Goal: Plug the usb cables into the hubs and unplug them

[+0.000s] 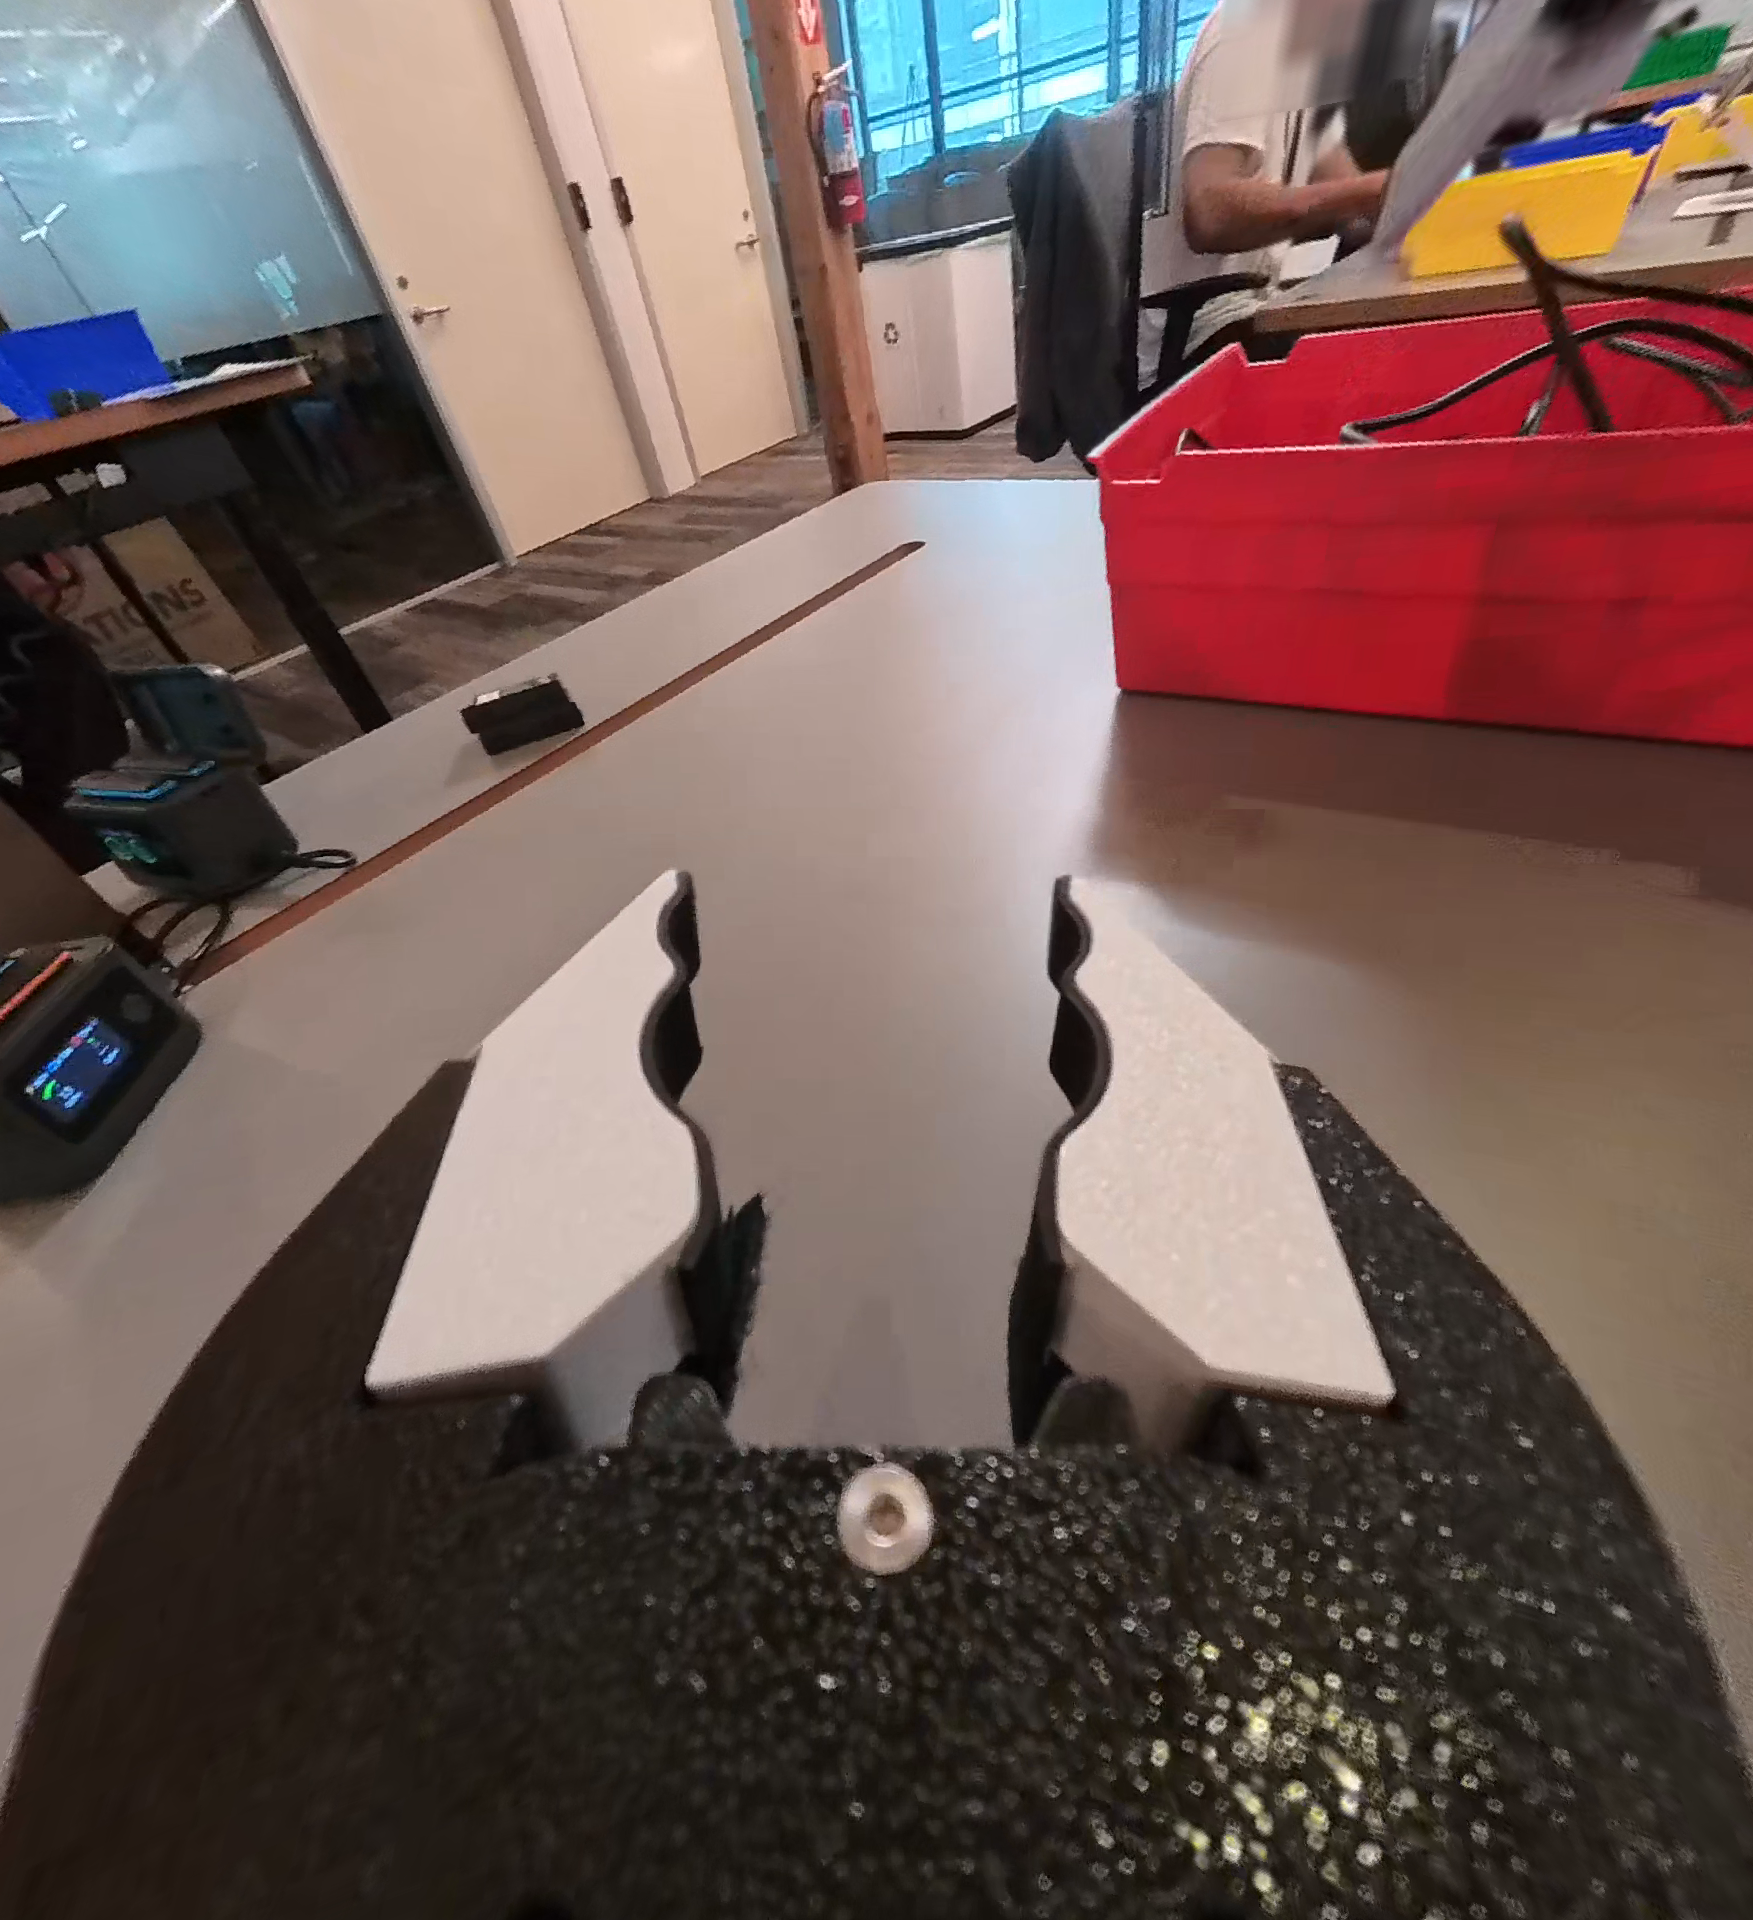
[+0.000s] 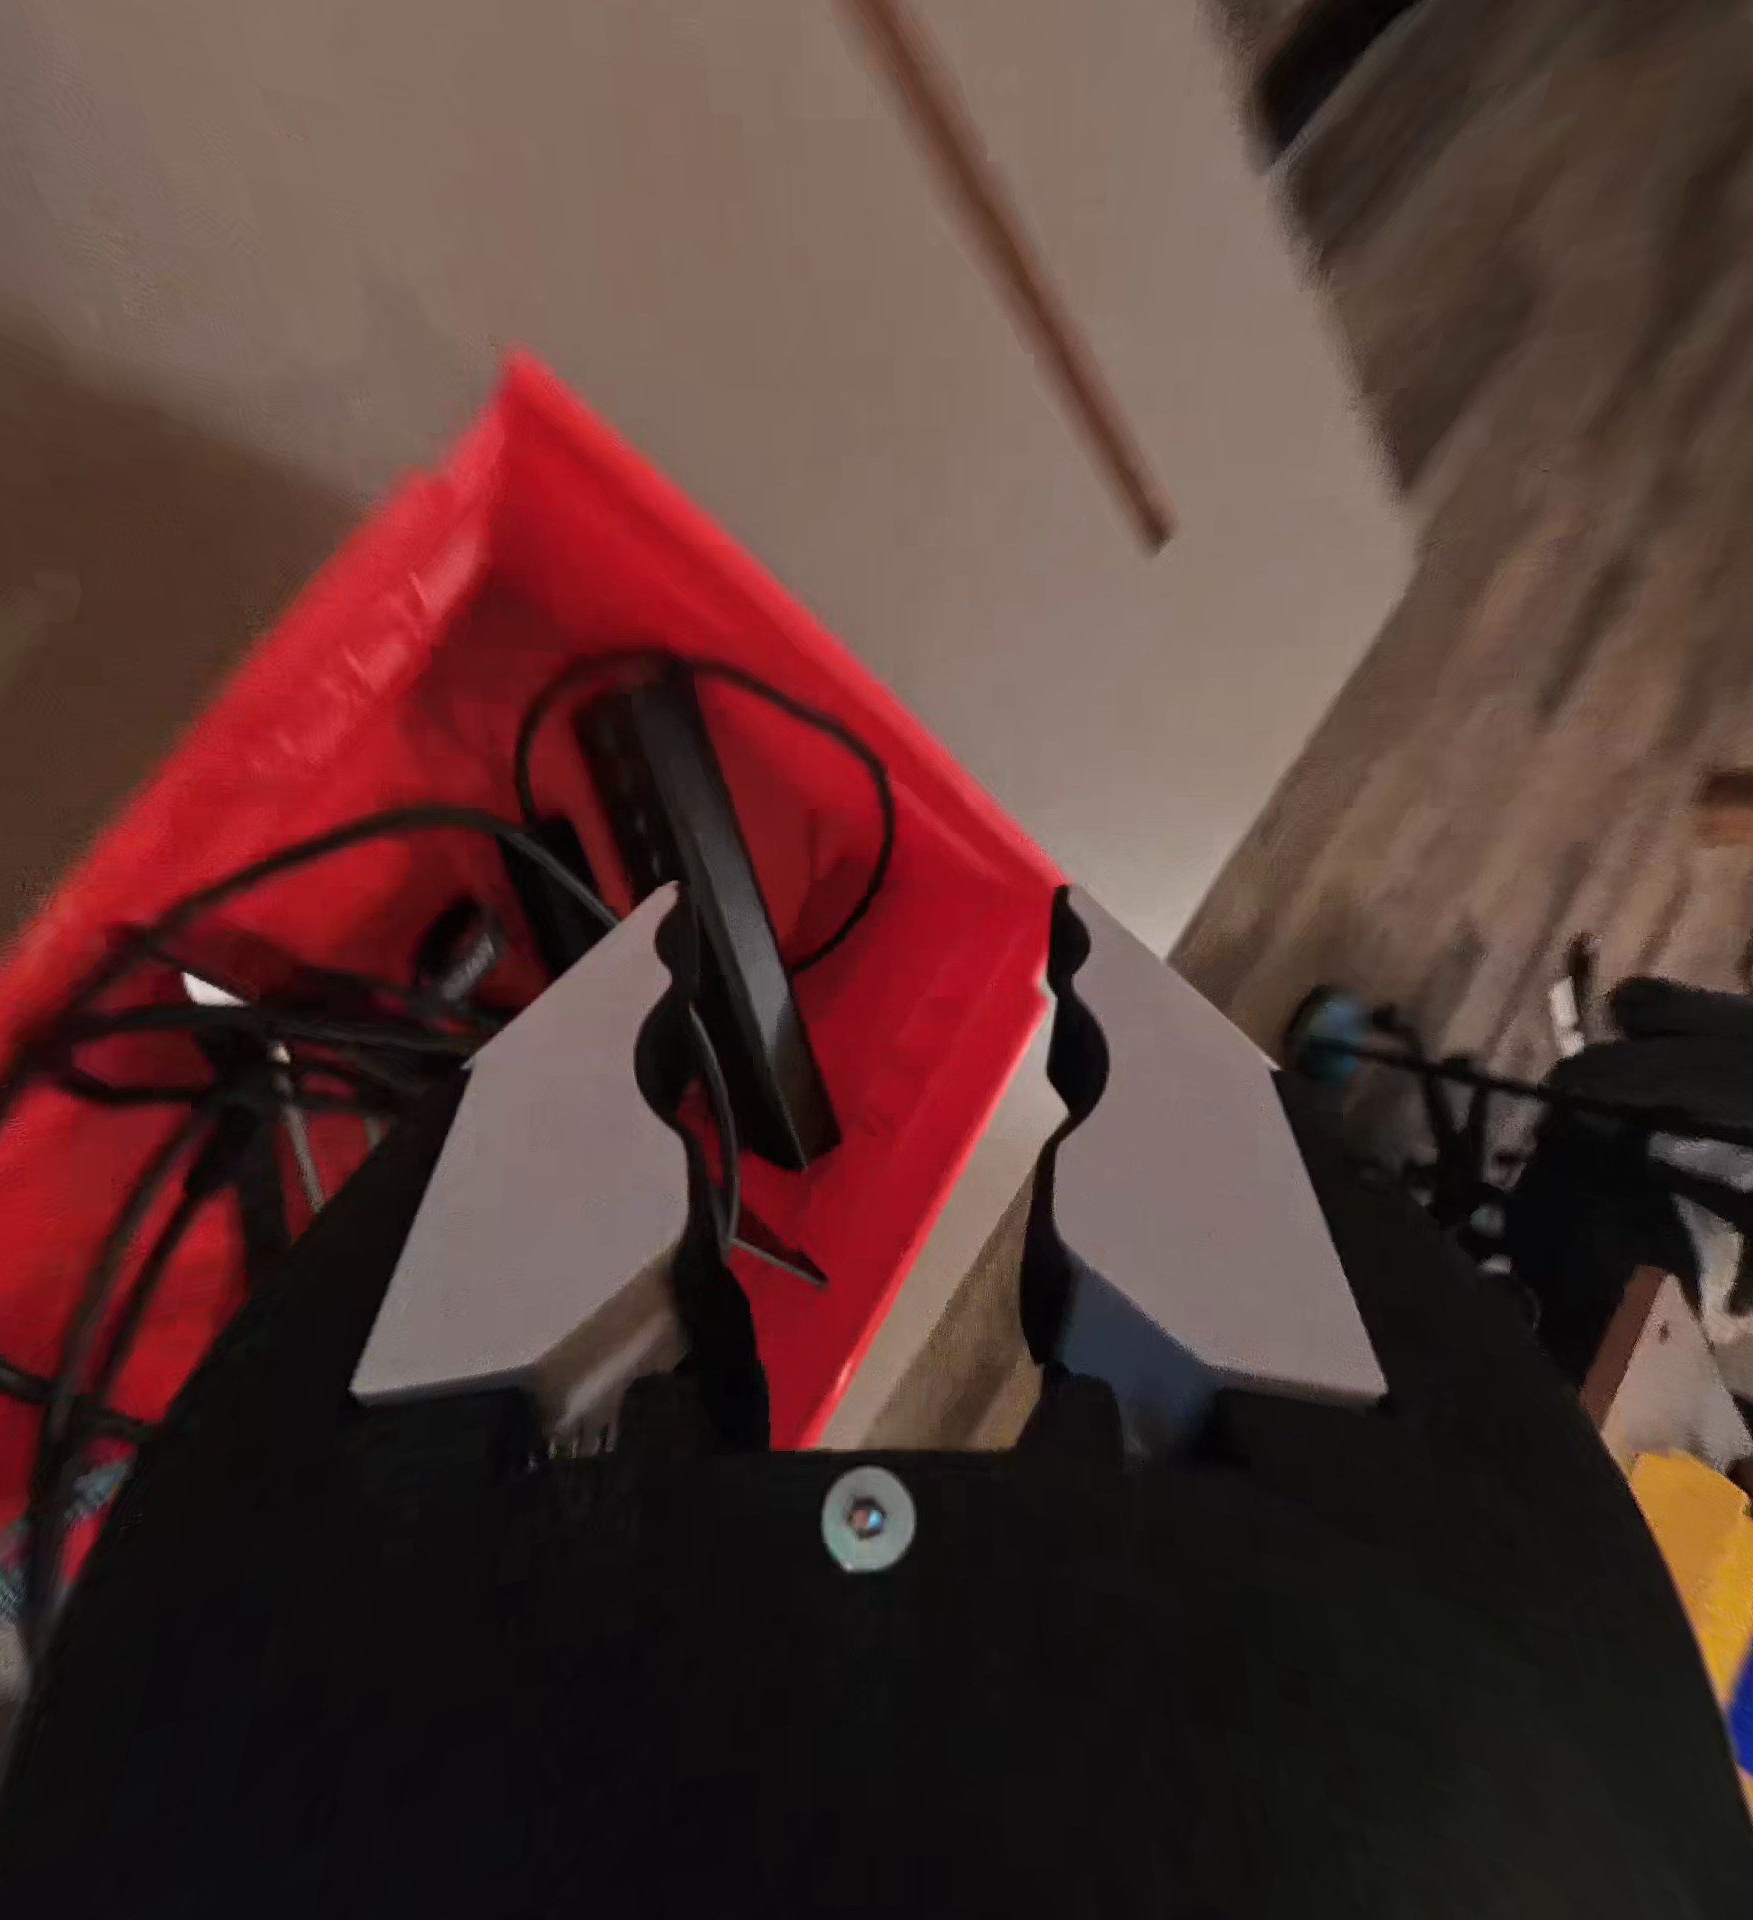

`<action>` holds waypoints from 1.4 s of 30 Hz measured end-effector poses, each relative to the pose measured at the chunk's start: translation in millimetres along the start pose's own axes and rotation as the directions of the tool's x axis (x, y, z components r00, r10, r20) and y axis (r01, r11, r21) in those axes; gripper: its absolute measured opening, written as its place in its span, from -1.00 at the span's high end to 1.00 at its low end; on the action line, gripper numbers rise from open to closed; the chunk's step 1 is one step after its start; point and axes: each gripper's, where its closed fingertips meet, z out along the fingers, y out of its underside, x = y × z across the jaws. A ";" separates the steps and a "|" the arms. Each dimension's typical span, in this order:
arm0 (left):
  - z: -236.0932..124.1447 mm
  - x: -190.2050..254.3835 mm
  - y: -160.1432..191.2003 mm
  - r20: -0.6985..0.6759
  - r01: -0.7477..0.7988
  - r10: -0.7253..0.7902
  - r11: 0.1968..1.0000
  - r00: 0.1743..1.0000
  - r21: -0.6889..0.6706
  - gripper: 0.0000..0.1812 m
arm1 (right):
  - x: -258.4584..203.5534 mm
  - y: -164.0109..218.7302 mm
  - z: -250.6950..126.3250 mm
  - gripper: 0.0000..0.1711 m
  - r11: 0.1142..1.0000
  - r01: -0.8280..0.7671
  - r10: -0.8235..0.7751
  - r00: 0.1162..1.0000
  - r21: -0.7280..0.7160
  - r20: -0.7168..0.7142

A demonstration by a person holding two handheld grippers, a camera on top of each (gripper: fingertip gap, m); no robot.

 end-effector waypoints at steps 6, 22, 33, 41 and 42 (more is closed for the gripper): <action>1.5 -10.3 10.0 0.063 -0.012 0.016 0.998 0.998 -0.057 0.26 | -64.8 -49.9 -134.7 0.20 0.820 -0.035 0.175 0.966 0.571 -0.191; -4.6 -39.0 30.9 0.223 0.008 0.018 0.994 0.975 -0.113 0.05 | -132.6 -33.5 -203.6 -0.06 0.445 -0.141 0.399 0.915 0.885 -0.055; 4.4 -26.5 35.3 0.176 -0.010 0.037 0.988 0.984 -0.151 0.01 | -133.5 -39.6 -179.9 -0.06 0.509 -0.124 0.394 0.913 0.852 -0.103; 7.2 -17.2 33.9 0.163 -0.086 0.116 0.980 0.980 -0.181 0.00 | -129.3 -31.6 -170.2 -0.06 0.524 -0.146 0.408 0.908 0.839 -0.096; 7.2 -16.0 33.2 0.159 -0.086 0.115 0.980 0.981 -0.180 0.00 | -127.5 -28.7 -167.2 -0.06 0.528 -0.159 0.415 0.906 0.834 -0.089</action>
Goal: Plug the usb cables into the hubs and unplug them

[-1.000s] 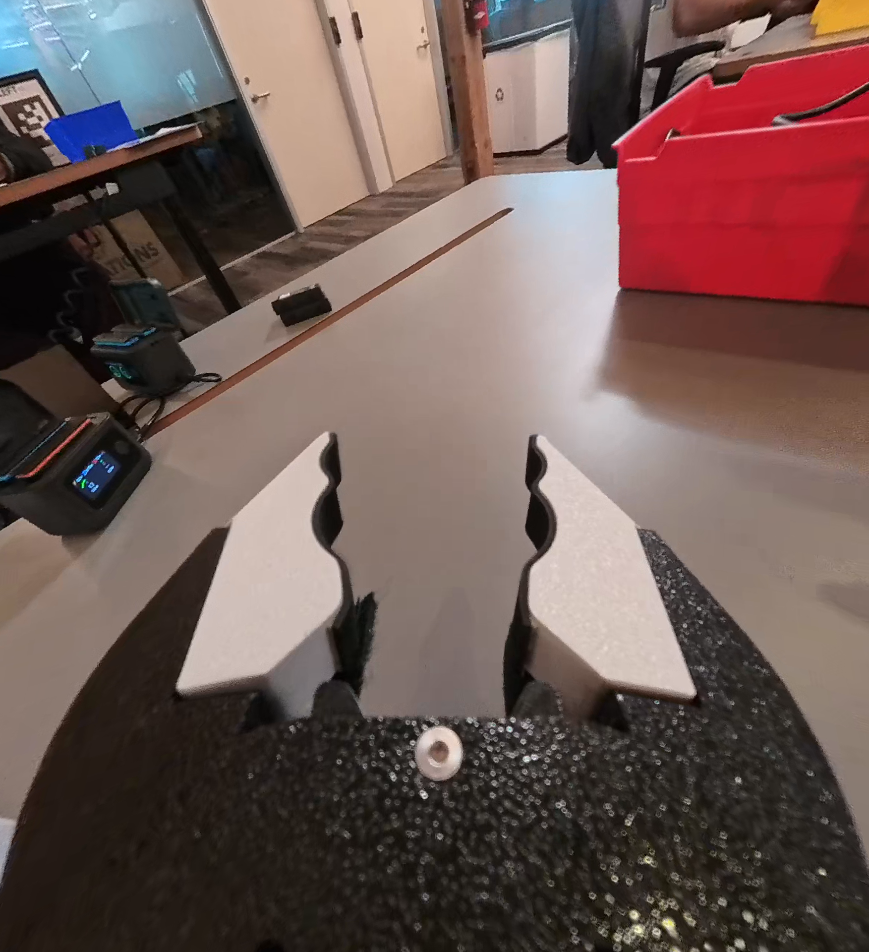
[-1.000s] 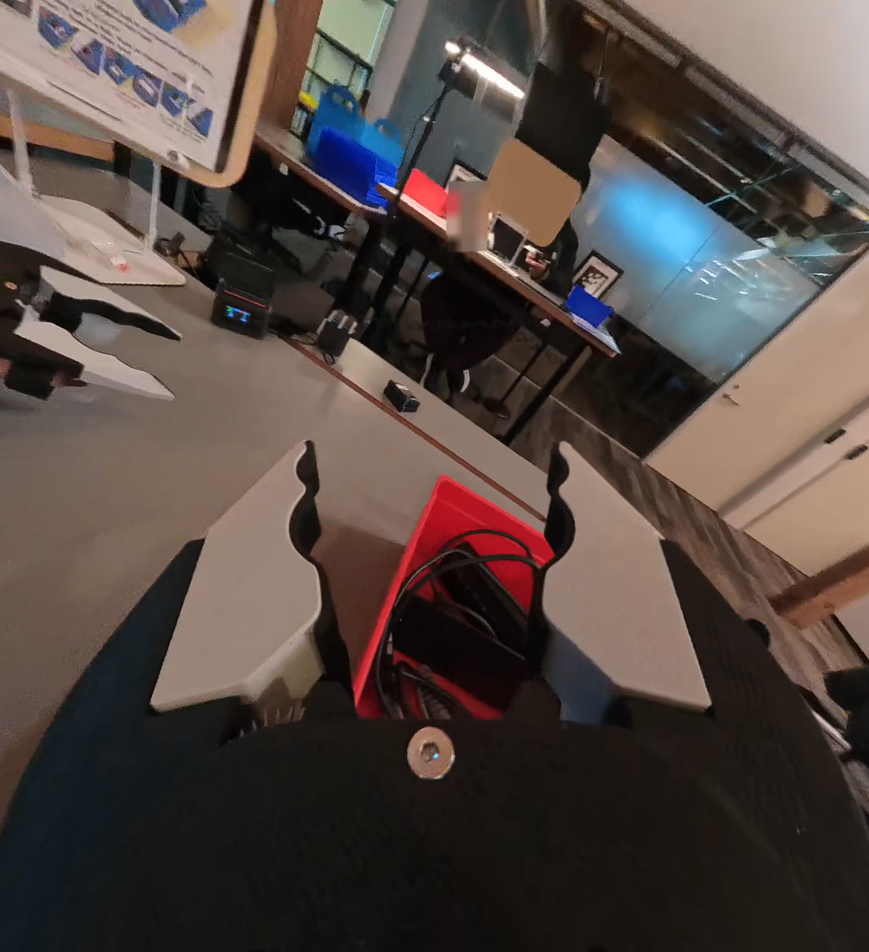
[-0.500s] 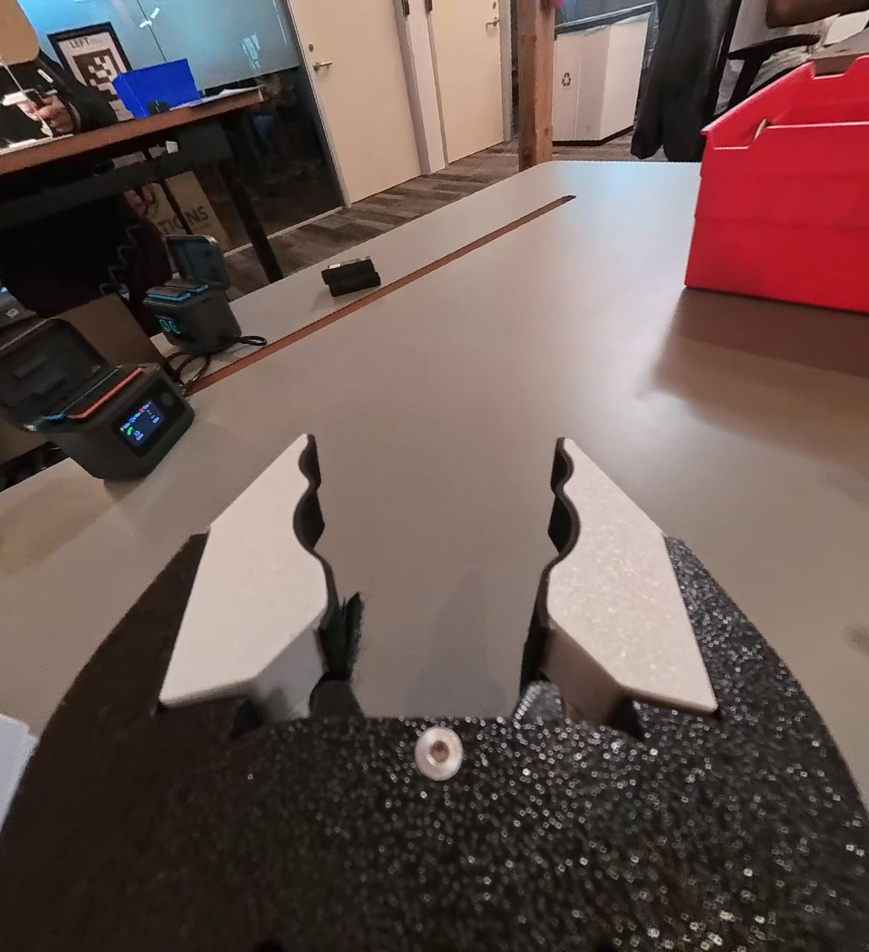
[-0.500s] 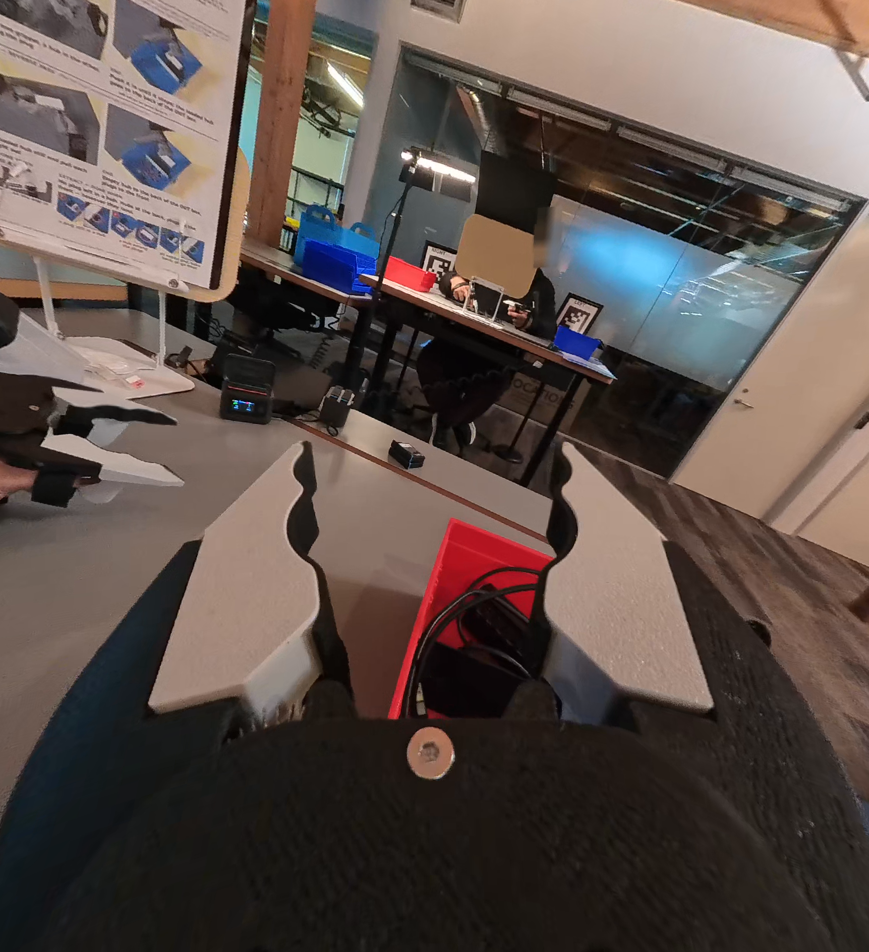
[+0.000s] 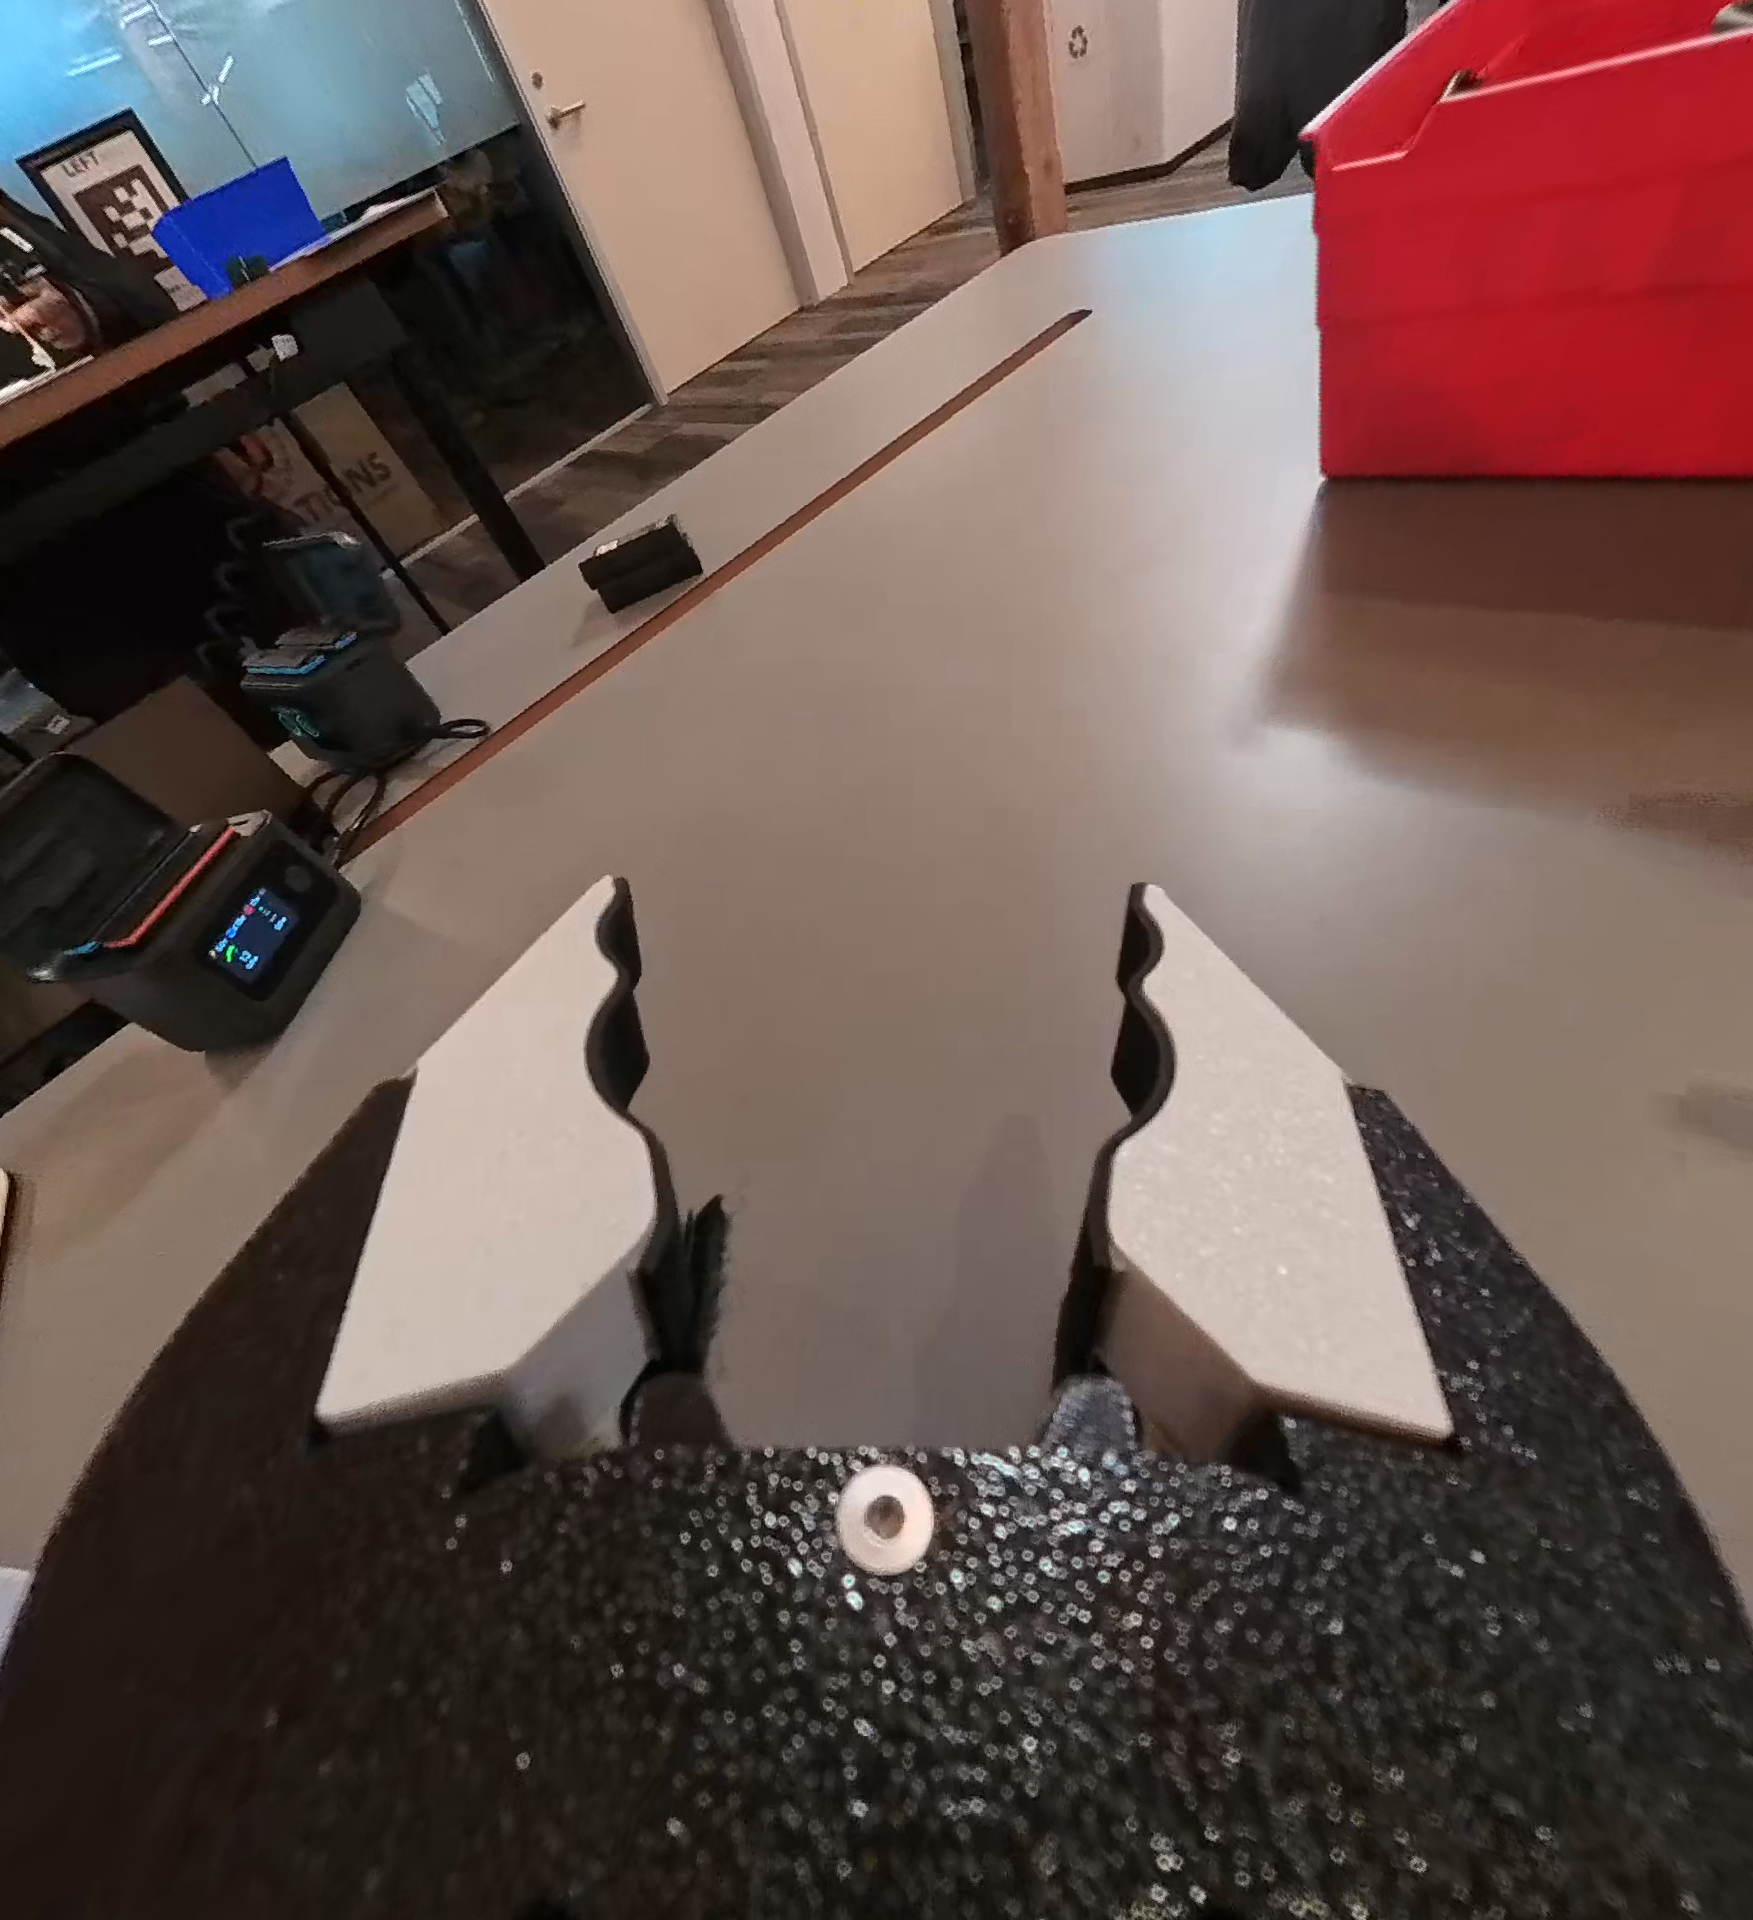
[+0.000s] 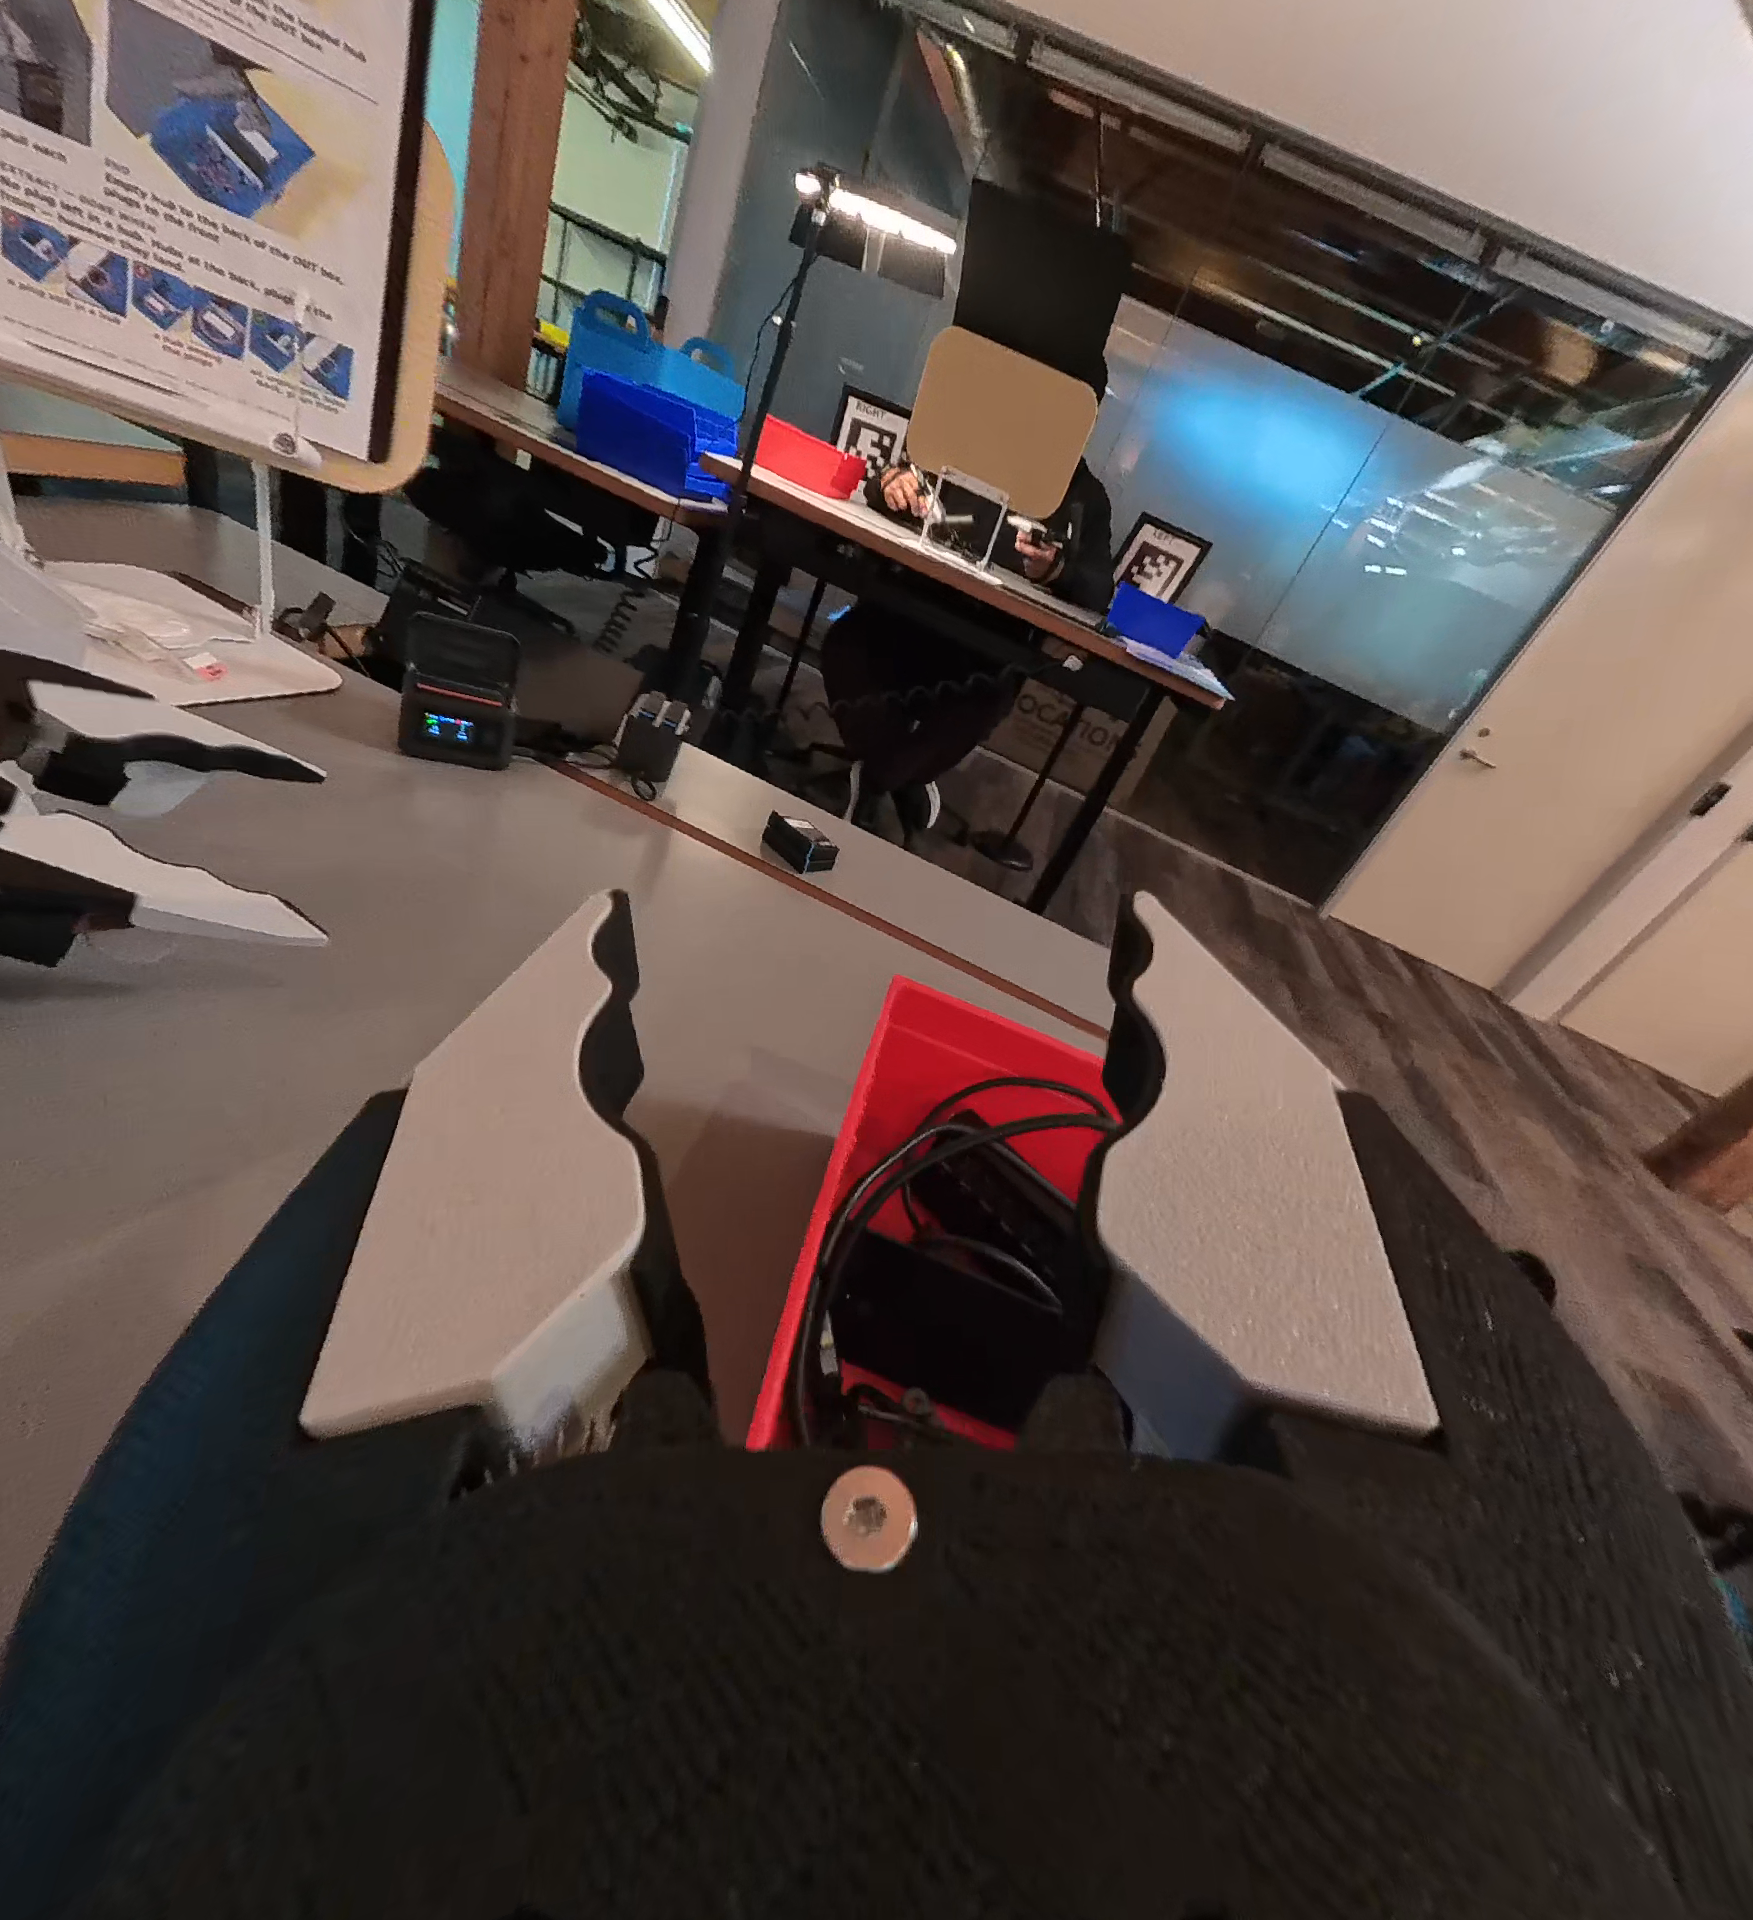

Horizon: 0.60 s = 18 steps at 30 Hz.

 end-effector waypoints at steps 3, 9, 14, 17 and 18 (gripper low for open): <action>-2.6 2.2 -3.7 -0.003 0.000 0.000 1.000 1.000 0.007 -0.02 | 15.4 10.9 -1.6 -0.06 0.999 -0.017 0.016 0.999 -0.029 -0.038; -4.9 1.3 -5.0 0.029 -0.053 0.053 0.999 0.998 -0.011 -0.03 | 49.6 22.0 -8.8 -0.06 0.995 -0.101 0.099 0.990 -0.017 -0.095; -2.6 1.7 -0.5 0.028 -0.060 0.061 0.998 0.998 -0.033 -0.03 | 76.8 42.2 -16.0 -0.06 0.990 -0.114 0.098 0.980 -0.083 -0.175; -1.5 1.6 1.7 0.025 -0.058 0.059 0.997 0.998 -0.042 -0.03 | 109.7 60.6 -34.0 -0.05 0.981 -0.094 0.041 0.956 -0.172 -0.290; -1.3 1.9 1.9 0.022 -0.056 0.057 0.997 0.998 -0.043 -0.02 | 122.8 67.5 -42.5 -0.04 0.975 -0.100 0.029 0.943 -0.198 -0.331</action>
